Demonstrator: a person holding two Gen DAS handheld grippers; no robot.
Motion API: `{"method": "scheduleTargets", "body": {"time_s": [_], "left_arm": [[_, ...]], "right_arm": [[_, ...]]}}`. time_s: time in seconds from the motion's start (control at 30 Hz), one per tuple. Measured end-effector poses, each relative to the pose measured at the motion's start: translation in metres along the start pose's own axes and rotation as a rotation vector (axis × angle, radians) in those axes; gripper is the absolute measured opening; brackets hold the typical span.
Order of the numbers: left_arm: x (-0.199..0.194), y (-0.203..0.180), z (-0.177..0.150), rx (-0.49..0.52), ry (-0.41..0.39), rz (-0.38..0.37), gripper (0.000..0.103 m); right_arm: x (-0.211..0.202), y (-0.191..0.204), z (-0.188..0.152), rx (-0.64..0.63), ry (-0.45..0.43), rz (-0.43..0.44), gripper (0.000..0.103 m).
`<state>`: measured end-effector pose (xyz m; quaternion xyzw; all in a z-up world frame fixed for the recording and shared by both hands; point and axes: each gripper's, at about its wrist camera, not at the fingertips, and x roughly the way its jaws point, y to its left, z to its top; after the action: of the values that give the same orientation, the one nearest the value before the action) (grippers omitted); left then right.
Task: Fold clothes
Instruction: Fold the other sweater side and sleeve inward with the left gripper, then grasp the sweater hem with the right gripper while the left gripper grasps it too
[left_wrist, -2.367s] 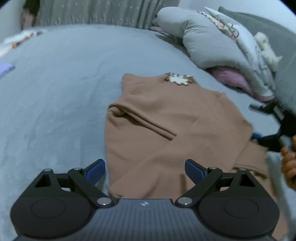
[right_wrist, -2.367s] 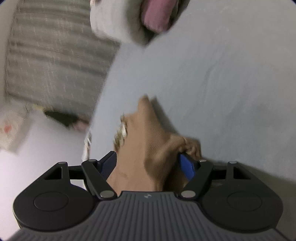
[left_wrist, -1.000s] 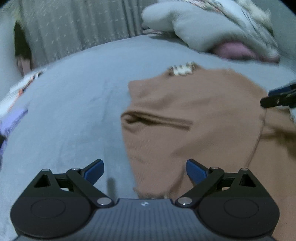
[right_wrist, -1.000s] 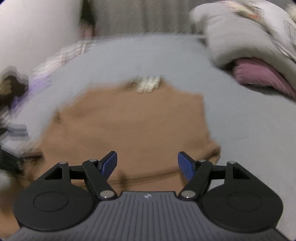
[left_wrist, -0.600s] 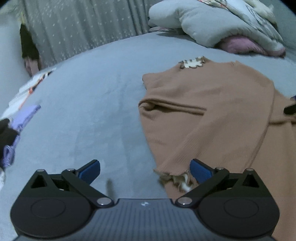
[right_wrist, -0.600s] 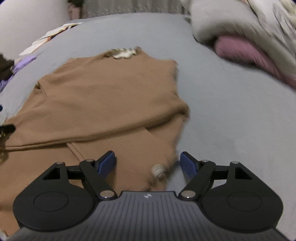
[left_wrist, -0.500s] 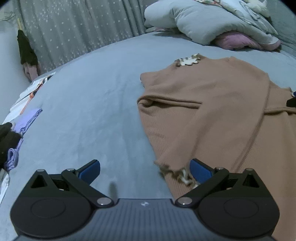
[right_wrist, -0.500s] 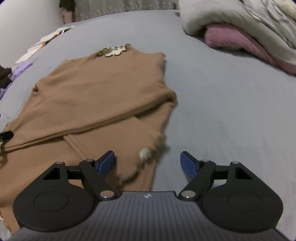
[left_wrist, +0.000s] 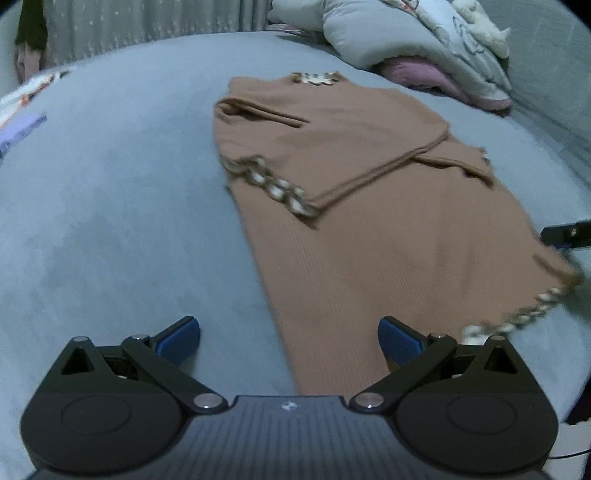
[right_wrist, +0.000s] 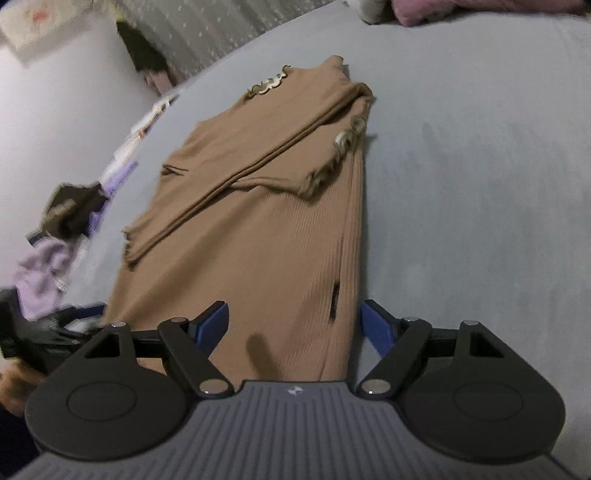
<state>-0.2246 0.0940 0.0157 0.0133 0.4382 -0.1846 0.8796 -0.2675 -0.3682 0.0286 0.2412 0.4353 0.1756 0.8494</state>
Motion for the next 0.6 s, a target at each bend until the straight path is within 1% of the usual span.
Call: {"method": "scheduleTargets", "body": {"time_s": [0.1, 0.13, 0.17, 0.2, 0.23, 0.27, 0.3, 0.33, 0.37, 0.4, 0.43, 0.47, 0.5, 0.53, 0.6], "left_arm": [[-0.001, -0.001, -0.001, -0.02, 0.004, -0.023, 0.102], [-0.001, -0.001, -0.001, -0.023, 0.005, -0.026, 0.102], [0.0, -0.002, 0.001, -0.03, 0.008, -0.03, 0.102], [0.001, -0.002, 0.002, -0.04, 0.009, -0.039, 0.102], [0.002, -0.002, 0.004, -0.05, 0.01, -0.049, 0.102], [0.001, 0.0, 0.005, -0.067, 0.009, -0.066, 0.102], [0.001, 0.0, 0.005, -0.073, 0.008, -0.073, 0.101], [0.0, 0.0, 0.004, -0.077, 0.005, -0.074, 0.097], [-0.002, -0.001, 0.002, -0.071, 0.001, -0.055, 0.092], [-0.004, -0.002, 0.002, -0.053, 0.002, -0.022, 0.08], [-0.007, 0.0, 0.002, -0.063, -0.002, -0.028, 0.067], [-0.01, 0.003, 0.002, -0.078, -0.007, -0.039, 0.059], [-0.012, 0.007, 0.003, -0.098, -0.009, -0.054, 0.047], [-0.013, 0.017, 0.003, -0.151, -0.006, -0.081, 0.042], [-0.012, 0.022, 0.003, -0.166, -0.004, -0.099, 0.042]], "right_arm": [[-0.005, 0.003, -0.012, 0.01, -0.011, 0.006, 0.076], [-0.006, 0.005, -0.015, 0.004, -0.014, -0.004, 0.067], [-0.006, 0.01, -0.02, -0.025, -0.02, -0.051, 0.05], [-0.005, 0.015, -0.023, -0.052, -0.025, -0.097, 0.04], [-0.007, 0.015, -0.024, -0.057, -0.028, -0.11, 0.021], [-0.009, 0.016, -0.027, -0.059, -0.034, -0.125, 0.008], [-0.012, 0.016, -0.029, -0.062, -0.04, -0.141, 0.007], [-0.016, 0.015, -0.031, -0.055, -0.051, -0.148, 0.007], [-0.021, 0.011, -0.033, -0.042, -0.065, -0.15, 0.007], [-0.024, 0.007, -0.034, -0.031, -0.076, -0.155, 0.006], [-0.031, 0.002, -0.035, -0.018, -0.089, -0.158, 0.006], [-0.036, -0.003, -0.035, -0.003, -0.098, -0.154, 0.006], [-0.039, -0.005, -0.036, 0.011, -0.101, -0.143, 0.006], [-0.042, -0.007, -0.036, 0.026, -0.104, -0.133, 0.006], [-0.045, -0.012, -0.037, 0.053, -0.103, -0.119, 0.007]]}}
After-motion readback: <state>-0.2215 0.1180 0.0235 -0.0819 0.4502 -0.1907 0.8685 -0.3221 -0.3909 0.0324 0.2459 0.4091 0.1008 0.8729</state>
